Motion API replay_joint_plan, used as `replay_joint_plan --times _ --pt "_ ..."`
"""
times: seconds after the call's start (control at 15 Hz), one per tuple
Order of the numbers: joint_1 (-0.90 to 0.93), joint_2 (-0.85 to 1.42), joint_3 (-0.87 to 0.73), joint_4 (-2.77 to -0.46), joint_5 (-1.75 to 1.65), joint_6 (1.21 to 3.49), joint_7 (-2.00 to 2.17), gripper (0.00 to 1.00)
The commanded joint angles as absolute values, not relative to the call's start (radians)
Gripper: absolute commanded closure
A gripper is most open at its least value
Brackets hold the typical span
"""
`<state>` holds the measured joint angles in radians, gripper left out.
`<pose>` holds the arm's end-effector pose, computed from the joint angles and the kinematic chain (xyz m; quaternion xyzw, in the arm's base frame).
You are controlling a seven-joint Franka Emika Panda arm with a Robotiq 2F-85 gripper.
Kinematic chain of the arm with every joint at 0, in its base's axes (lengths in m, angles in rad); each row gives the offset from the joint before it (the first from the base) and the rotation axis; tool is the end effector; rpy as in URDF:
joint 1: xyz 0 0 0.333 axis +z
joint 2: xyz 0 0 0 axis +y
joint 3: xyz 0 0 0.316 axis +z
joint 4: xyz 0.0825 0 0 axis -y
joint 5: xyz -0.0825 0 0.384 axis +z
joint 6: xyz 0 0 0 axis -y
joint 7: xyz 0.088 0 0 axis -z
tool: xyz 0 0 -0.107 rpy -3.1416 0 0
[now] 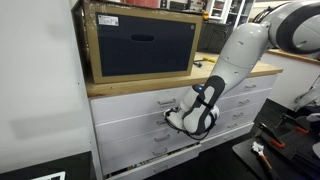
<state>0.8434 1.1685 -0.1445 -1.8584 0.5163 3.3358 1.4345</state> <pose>0.4651 0.3171 -0.0554 -0.8249 0.5350 -0.1397 0.1173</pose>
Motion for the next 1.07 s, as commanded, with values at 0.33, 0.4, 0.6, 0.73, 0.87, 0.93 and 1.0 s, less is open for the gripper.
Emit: replay_joint_plan --times 0.33,0.4,0.6,0.73,0.87,0.93,1.0 --pt "0.759 1.221 -0.076 -1.765 0.519 3.321 1.415 0.0" --pt "0.744 1.222 -0.062 -1.764 0.518 3.319 1.414 0.0" --pt "0.718 1.219 -0.032 -1.768 0.52 3.317 1.413 0.0" --pt "0.698 1.216 -0.006 -1.773 0.518 3.315 1.41 0.0" --pt "0.677 1.21 0.022 -1.778 0.512 3.31 1.405 0.0" --pt "0.665 1.21 0.037 -1.779 0.509 3.308 1.403 0.0" --pt "0.652 1.208 0.051 -1.781 0.507 3.302 1.402 0.0"
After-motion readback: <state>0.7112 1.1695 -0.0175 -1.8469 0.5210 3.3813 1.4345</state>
